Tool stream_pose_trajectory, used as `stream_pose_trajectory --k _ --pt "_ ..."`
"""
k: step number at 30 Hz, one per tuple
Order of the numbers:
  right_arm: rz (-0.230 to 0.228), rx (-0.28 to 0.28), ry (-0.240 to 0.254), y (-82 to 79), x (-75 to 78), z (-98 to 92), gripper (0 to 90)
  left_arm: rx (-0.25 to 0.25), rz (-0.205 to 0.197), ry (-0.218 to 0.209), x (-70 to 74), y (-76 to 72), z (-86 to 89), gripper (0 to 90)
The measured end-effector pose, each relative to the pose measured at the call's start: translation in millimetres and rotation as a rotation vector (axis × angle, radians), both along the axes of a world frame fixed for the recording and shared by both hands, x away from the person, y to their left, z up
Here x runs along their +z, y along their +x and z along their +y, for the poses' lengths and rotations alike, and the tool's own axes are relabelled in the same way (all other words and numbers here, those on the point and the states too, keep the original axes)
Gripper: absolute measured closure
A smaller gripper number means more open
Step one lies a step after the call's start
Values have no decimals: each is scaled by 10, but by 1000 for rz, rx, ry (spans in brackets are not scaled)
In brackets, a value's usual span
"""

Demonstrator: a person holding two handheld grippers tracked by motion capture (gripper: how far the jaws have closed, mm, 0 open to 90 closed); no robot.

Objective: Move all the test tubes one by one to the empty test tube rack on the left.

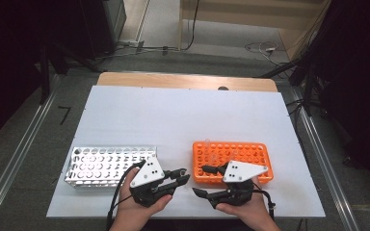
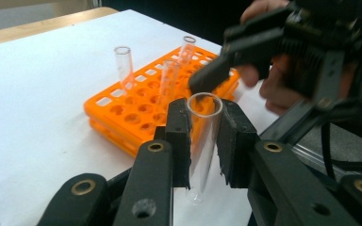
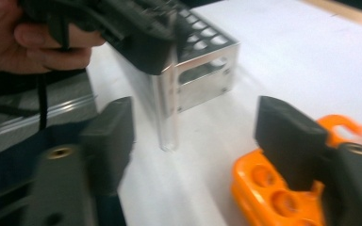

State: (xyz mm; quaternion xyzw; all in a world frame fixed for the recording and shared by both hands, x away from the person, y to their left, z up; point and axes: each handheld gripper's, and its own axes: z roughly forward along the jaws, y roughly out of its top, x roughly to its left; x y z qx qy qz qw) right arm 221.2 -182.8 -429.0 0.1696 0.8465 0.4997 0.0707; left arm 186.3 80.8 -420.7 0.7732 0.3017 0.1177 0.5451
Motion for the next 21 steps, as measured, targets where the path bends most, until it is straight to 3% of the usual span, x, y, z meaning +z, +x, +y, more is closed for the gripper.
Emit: stream_pose_trajectory --k 9,17,21 --pt "15 -99 67 140 144 -292 3 55 10 -11 57 110 185 763" --pt "9 -191 108 261 232 -631 0 103 -2 -15 156 213 377 763" --pt "-14 -239 80 295 252 -763 0 125 -5 -12 192 269 464 763"
